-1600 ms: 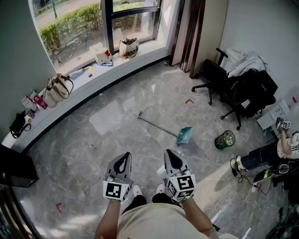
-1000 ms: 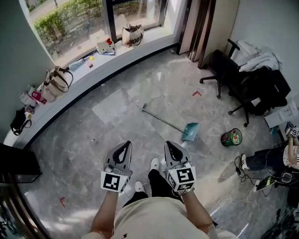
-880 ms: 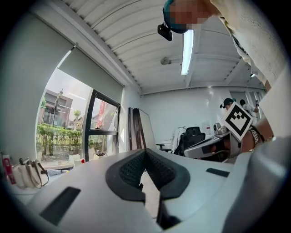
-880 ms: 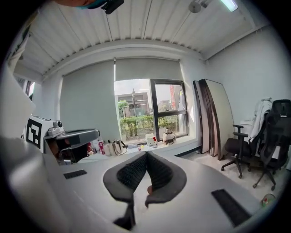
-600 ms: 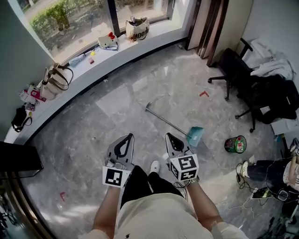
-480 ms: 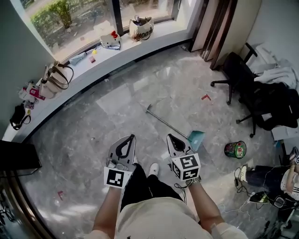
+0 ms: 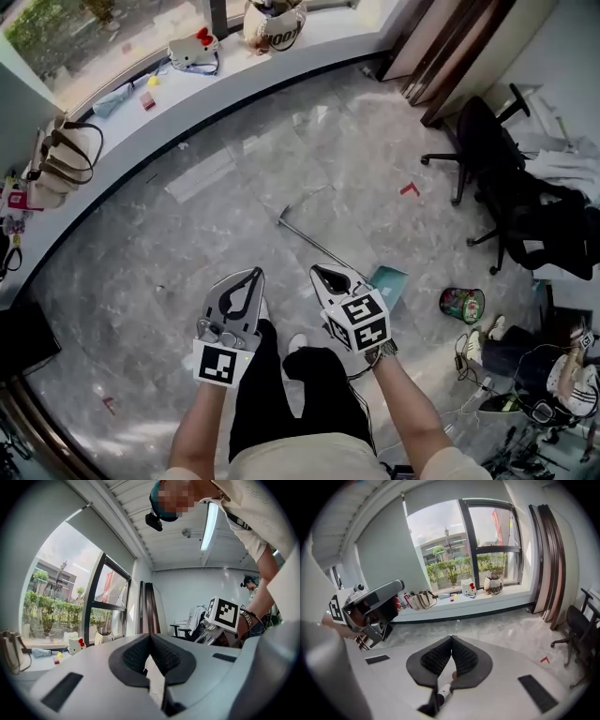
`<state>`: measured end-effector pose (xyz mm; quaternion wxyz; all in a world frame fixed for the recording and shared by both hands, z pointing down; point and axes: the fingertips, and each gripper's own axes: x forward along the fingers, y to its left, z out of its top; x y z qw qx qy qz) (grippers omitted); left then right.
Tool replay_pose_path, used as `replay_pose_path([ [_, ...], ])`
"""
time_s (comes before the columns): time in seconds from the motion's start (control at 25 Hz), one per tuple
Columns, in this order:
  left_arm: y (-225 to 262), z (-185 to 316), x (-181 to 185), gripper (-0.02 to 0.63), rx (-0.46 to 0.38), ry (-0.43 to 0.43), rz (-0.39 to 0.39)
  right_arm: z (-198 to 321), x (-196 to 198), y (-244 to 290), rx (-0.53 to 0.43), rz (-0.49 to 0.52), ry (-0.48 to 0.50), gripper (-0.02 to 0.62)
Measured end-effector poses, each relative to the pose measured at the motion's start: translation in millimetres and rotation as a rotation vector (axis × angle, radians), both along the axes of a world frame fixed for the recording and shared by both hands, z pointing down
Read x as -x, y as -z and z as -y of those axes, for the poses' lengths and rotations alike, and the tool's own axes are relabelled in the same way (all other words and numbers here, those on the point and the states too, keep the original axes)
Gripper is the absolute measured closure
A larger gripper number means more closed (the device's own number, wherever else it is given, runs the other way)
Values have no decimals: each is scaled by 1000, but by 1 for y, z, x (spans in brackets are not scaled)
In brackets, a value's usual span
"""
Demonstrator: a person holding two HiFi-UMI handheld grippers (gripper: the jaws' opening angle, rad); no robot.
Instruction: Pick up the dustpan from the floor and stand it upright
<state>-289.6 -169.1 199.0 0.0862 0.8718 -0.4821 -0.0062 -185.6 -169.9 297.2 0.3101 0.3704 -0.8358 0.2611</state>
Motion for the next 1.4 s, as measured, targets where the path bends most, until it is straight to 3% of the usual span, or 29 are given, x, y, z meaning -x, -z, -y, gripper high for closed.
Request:
replay_pose_path([
  [0.16, -45, 57, 6, 595, 25, -4, -33, 46, 18, -71, 35, -15, 65, 578],
  [0.28, -104, 75, -6, 595, 49, -51, 44, 72, 19, -137, 65, -50, 140, 578],
  [0.36, -156, 83, -12, 595, 68, -84, 84, 86, 19, -193, 95, -87, 171, 578],
  [0.52, -264, 97, -20, 595, 100, -64, 52, 98, 12, -321, 192, -127, 213, 577],
  [0.64, -350, 102, -37, 595, 109, -115, 62, 101, -2, -418, 223, -174, 279, 577],
  [0.8, -460, 114, -44, 595, 61, -159, 152, 109, -10, -551, 247, -259, 378, 577],
  [0.96, -559, 129, -46, 595, 53, -131, 140, 127, -18, -666, 281, -310, 422, 569],
  [1.0, -581, 132, -46, 595, 44, -146, 152, 131, -18, -692, 301, -316, 429, 525],
  [1.2, -674, 146, -47, 595, 19, -163, 157, 153, -16, -789, 316, -362, 488, 505],
  [1.4, -724, 155, -56, 595, -27, -195, 159, 167, -19, -840, 306, -391, 523, 503],
])
